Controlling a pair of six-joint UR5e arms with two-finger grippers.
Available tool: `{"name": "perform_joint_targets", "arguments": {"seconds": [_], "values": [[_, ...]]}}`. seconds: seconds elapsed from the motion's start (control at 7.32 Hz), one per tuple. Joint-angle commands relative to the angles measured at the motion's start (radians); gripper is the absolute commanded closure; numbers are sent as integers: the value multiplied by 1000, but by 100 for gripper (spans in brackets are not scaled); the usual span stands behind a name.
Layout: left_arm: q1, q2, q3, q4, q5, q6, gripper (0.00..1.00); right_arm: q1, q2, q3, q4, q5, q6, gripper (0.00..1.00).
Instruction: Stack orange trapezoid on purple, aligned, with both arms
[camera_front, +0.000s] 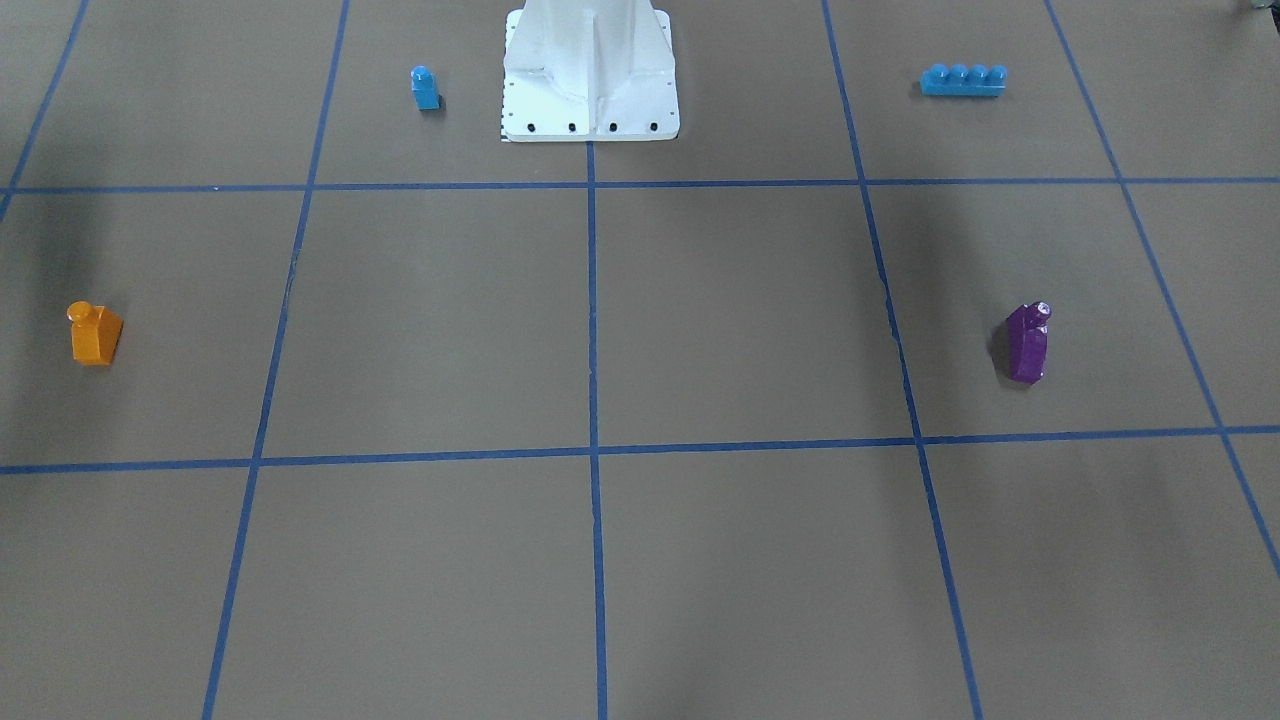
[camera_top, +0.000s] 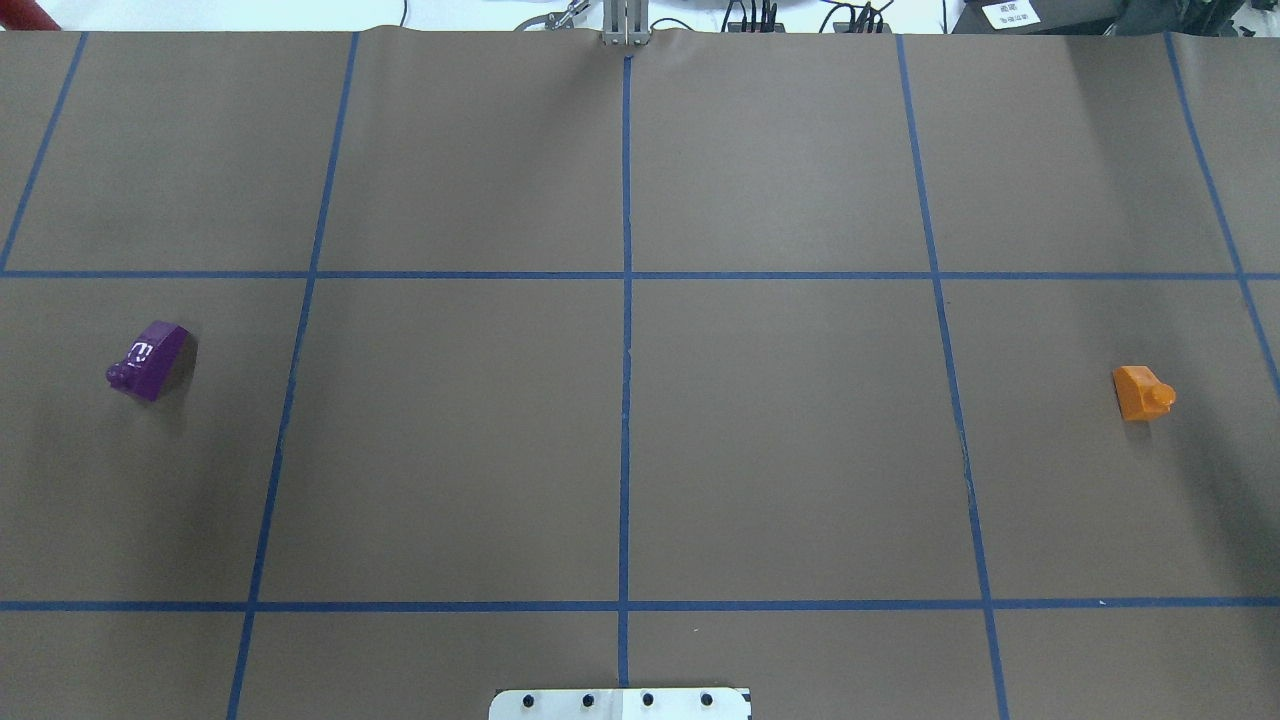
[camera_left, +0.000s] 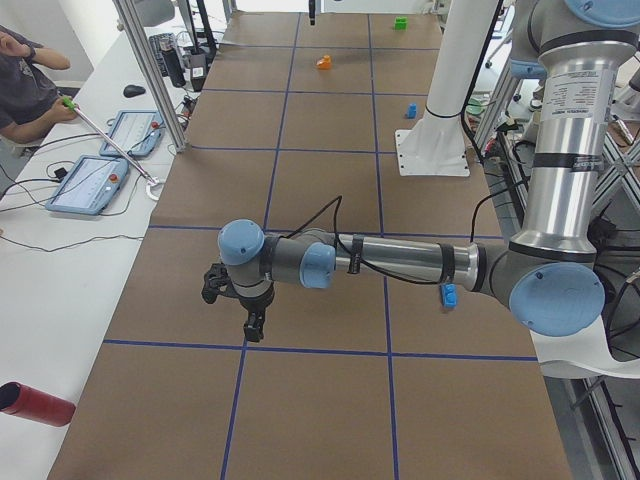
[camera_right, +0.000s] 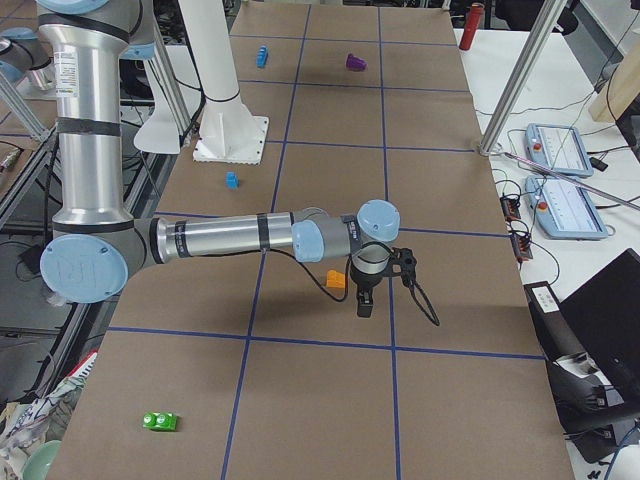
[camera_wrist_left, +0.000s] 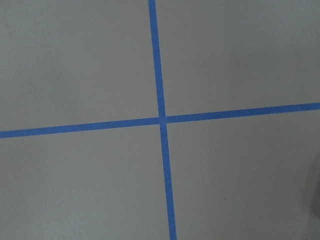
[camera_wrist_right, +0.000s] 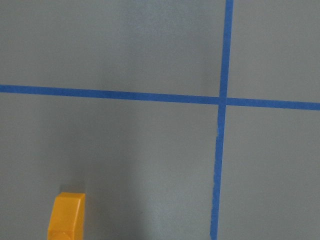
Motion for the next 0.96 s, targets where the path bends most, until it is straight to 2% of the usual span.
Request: {"name": "perform_joint_targets", "arguments": {"seconds": [0.0,0.82], "values": [[1,2,-4,-11,-3,-4,0,0,3,5,0,3,2,0],[2,41,-82,-57,-12,-19,0,0,0,26,0,6,1,0]]}}
